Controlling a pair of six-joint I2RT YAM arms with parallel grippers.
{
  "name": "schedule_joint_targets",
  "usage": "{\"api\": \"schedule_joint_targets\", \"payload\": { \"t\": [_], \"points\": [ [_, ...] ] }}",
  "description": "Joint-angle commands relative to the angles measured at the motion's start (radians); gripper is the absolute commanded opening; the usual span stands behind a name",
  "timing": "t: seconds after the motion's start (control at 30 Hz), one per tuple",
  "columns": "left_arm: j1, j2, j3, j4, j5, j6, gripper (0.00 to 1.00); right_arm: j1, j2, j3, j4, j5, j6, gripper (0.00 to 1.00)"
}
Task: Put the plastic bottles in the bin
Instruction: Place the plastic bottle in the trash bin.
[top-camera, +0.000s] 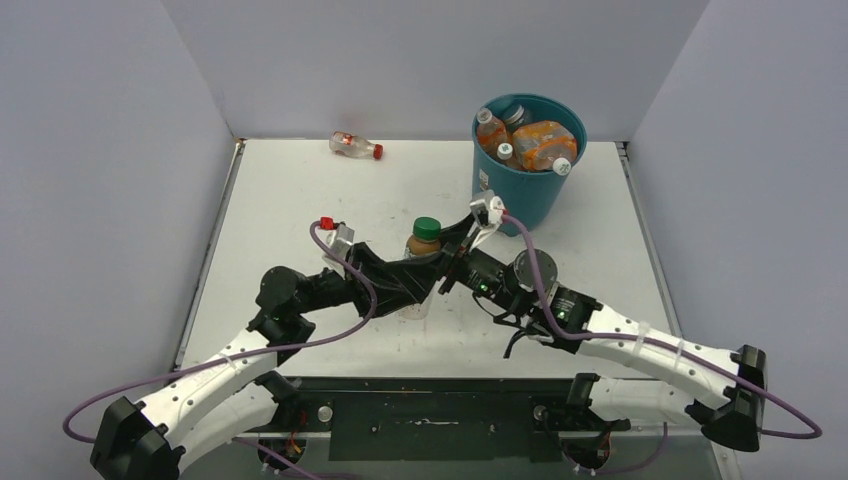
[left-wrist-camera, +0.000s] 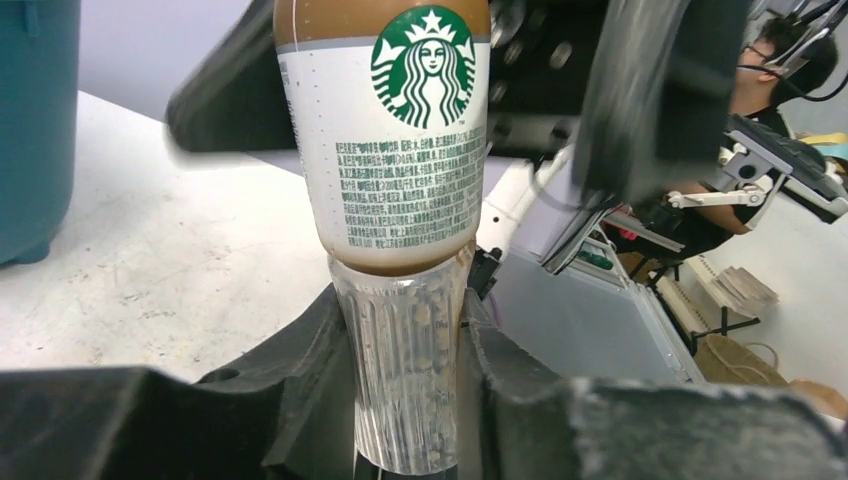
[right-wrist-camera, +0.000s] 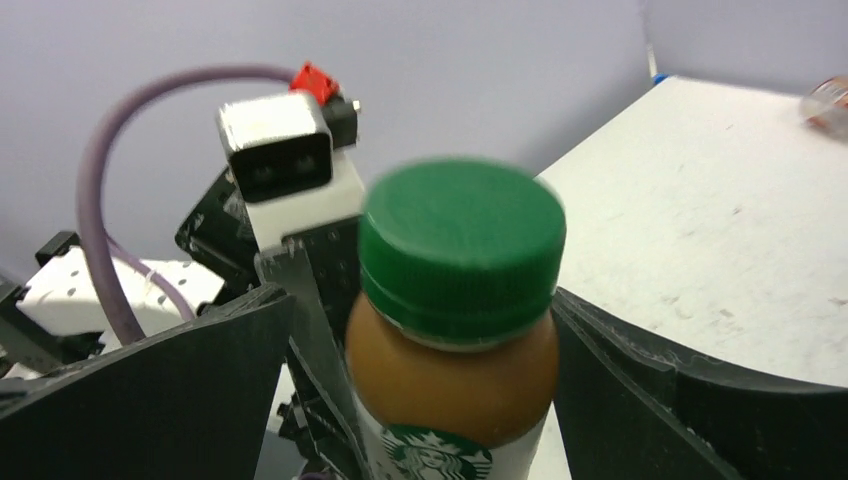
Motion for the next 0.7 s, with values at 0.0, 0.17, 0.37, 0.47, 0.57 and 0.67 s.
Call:
{"api": "schedule_joint_targets", "payload": {
  "t": [0.0,0.17,0.37,0.47,0.57,0.67],
  "points": [
    [-0.006,-0.031,0.054,-0.062,-0.045,0.077,0.0,0.007,-0.09,0.192,-0.279,0.132,-0.131,0.92],
    [-0.012,-0.033,0.052,-0.065,-0.059,0.082,0.0,0.007,-0.061,0.348,-0.506,0.219,-0.206,0.97],
    [-0.027,-0.039,0.053,-0.076,-0.069,0.097,0.0,0.005,-0.009,0.44,-0.612,0.257,-0.227,0.9],
    [-0.032,-0.04,0.054,-0.083,-0.076,0.104,0.0,0.006,0.014,0.454,-0.638,0.269,-0.218,0.87],
    [-0.04,-0.043,0.051,-0.083,-0.079,0.106,0.0,0.005,0.021,0.446,-0.645,0.284,-0.206,0.84],
    [-0.047,-0.048,0.047,-0.085,-0.088,0.113,0.0,0.002,0.017,0.437,-0.642,0.281,-0.198,0.77]
  ]
}}
